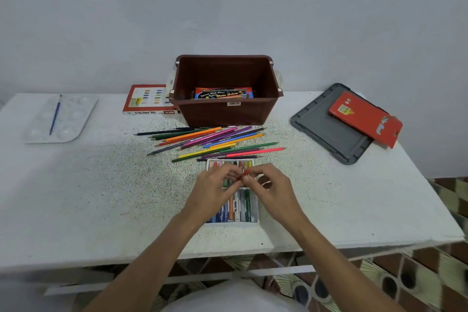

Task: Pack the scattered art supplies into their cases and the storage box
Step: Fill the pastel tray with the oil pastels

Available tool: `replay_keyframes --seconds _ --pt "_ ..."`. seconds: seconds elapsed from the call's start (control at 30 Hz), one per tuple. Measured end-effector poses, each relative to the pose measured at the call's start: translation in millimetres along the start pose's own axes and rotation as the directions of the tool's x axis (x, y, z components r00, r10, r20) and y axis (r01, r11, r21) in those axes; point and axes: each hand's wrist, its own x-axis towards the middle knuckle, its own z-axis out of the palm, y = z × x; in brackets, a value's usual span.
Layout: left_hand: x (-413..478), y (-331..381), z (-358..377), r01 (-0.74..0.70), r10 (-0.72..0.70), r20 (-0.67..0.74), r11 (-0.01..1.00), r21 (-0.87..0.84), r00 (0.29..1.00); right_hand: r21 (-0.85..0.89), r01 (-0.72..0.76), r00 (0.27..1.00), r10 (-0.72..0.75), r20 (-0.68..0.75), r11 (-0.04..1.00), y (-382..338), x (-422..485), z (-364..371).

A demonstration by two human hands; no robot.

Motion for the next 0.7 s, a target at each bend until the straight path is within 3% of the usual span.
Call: replay_keyframes --seconds 0.13,0.3,0.57,0.7 --pt "0 -3 -1 -0.018 0.016 0.04 0.999 0.031 0.999 0.025 -0.022 1.0 0.023 -0.013 0.999 -1 2 -2" --pt "-12 -21 -4 -0.088 0.067 0.089 0.96 0.267 0.994 0.02 -0.092 0.996 0.092 0.015 0.996 1 -2 -14" --pt "-45 -40 -14 -0.088 -0.052 0.334 0.916 0.392 0.941 -0.039 -0.217 0.958 0.221 0.182 0.975 20 -17 -20" --pt "-53 -43 -9 -0.104 -0.067 0.34 0.881 0.462 0.938 -0.126 -0.205 0.951 0.228 0.21 0.971 20 -16 -15"
